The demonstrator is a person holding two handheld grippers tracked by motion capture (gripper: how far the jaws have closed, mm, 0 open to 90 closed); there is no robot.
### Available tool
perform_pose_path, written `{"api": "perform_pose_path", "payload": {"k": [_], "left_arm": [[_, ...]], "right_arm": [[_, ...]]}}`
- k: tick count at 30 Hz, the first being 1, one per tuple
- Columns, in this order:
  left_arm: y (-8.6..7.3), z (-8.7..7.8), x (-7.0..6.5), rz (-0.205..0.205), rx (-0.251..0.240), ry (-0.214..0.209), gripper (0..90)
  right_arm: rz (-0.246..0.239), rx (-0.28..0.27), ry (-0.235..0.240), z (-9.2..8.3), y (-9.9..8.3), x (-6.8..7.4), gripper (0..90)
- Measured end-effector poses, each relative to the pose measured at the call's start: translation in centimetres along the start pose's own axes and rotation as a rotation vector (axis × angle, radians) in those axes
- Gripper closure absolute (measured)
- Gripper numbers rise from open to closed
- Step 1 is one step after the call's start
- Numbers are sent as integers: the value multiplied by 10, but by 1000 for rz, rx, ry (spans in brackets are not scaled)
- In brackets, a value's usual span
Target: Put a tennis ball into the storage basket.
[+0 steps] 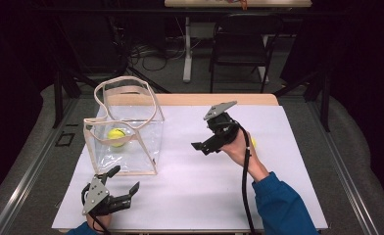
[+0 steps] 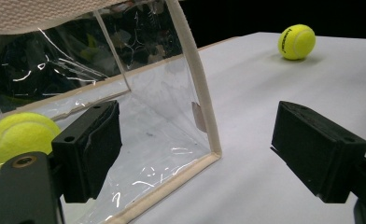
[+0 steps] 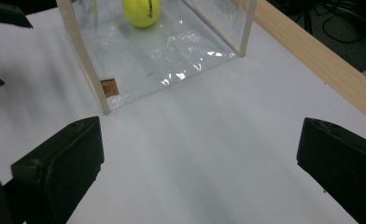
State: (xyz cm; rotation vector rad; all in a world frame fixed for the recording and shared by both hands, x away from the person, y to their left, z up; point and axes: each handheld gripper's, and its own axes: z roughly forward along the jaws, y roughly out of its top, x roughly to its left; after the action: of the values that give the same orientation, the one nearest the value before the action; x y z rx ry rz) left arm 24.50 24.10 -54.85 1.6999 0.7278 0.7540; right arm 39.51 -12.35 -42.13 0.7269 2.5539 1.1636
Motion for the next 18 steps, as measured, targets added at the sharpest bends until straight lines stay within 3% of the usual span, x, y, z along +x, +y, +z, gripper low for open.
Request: {"api": "perform_pose_path", "payload": {"k": [11,18], "left_arm": [[-1,1,0,-1,3,-10,158],[-1,1,-1,1,5,-7,158]], "right_arm": [[15,30,-18,2,-37,5,1],[-1,63,-31,5,-61,7,0]]}}
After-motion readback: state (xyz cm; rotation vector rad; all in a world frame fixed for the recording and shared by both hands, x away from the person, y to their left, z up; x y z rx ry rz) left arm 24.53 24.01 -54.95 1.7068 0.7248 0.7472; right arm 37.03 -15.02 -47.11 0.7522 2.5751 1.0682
